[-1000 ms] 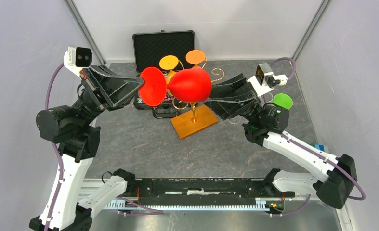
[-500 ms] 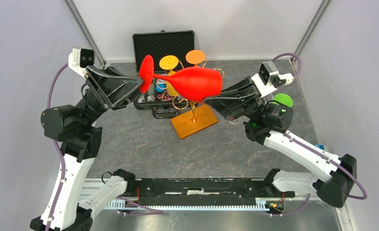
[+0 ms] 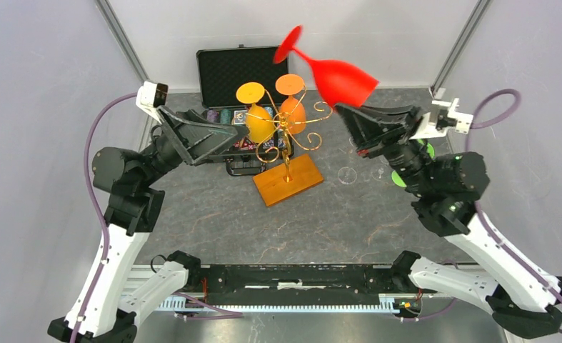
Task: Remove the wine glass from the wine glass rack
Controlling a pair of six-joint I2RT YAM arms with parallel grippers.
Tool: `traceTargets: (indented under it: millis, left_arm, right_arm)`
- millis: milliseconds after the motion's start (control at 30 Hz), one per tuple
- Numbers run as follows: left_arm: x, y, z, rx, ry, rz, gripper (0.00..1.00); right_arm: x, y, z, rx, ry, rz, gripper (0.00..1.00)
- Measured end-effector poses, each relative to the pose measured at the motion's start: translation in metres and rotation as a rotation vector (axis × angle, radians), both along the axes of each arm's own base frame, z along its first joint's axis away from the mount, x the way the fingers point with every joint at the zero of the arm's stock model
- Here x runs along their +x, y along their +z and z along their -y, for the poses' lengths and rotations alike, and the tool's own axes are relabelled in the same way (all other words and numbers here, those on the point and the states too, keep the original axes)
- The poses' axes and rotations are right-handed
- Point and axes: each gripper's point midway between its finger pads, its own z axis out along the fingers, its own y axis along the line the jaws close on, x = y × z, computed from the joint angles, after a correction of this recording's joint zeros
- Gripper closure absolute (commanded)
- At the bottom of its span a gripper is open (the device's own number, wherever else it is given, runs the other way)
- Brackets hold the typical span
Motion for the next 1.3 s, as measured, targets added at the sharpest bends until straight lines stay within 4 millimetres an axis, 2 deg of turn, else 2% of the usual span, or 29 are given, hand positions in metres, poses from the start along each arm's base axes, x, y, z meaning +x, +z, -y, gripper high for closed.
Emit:
traceTargets:
  millis: [100, 233, 333, 433, 567, 700, 867, 933, 1033, 1167, 1300]
  left_arm:
    - [0.008, -0.017, 0.003, 0.078, 0.043, 0.014, 0.00]
    - [0.020, -0.040, -0.003, 0.215, 0.165, 0.035, 0.00]
    - [0.028, -0.050, -0.018, 0.314, 0.307, 0.075, 0.00]
    - [0.034, -0.059, -0.035, 0.404, 0.439, 0.109, 0.00]
    - [0.042, -0.070, -0.058, 0.506, 0.588, 0.144, 0.00]
    - [0.055, -0.087, -0.073, 0.609, 0.683, 0.135, 0.00]
    - [0.065, -0.098, -0.085, 0.684, 0.755, 0.137, 0.00]
    - [0.068, -0.102, -0.089, 0.708, 0.776, 0.134, 0.00]
    - [0.072, -0.108, -0.093, 0.737, 0.799, 0.126, 0.00]
    - [0.078, -0.114, -0.096, 0.761, 0.817, 0.118, 0.00]
    - [0.080, -0.117, -0.097, 0.772, 0.820, 0.114, 0.00]
  right_arm:
    - [0.020, 0.000, 0.029, -0.052, -0.199, -0.058, 1.00]
    - [0.043, -0.016, 0.065, -0.147, -0.437, -0.165, 1.00]
    - [0.058, -0.037, 0.090, -0.245, -0.601, -0.258, 1.00]
    - [0.067, -0.056, 0.107, -0.340, -0.713, -0.333, 1.00]
    - [0.073, -0.069, 0.123, -0.469, -0.817, -0.411, 1.00]
    - [0.072, -0.084, 0.125, -0.612, -0.831, -0.464, 1.00]
    - [0.057, -0.126, 0.114, -0.785, -0.698, -0.518, 1.00]
    - [0.051, -0.153, 0.108, -0.852, -0.640, -0.552, 1.00]
    - [0.041, -0.207, 0.104, -0.993, -0.570, -0.633, 1.00]
    - [0.031, -0.264, 0.098, -1.155, -0.493, -0.725, 1.00]
    - [0.022, -0.287, 0.094, -1.220, -0.428, -0.764, 1.00]
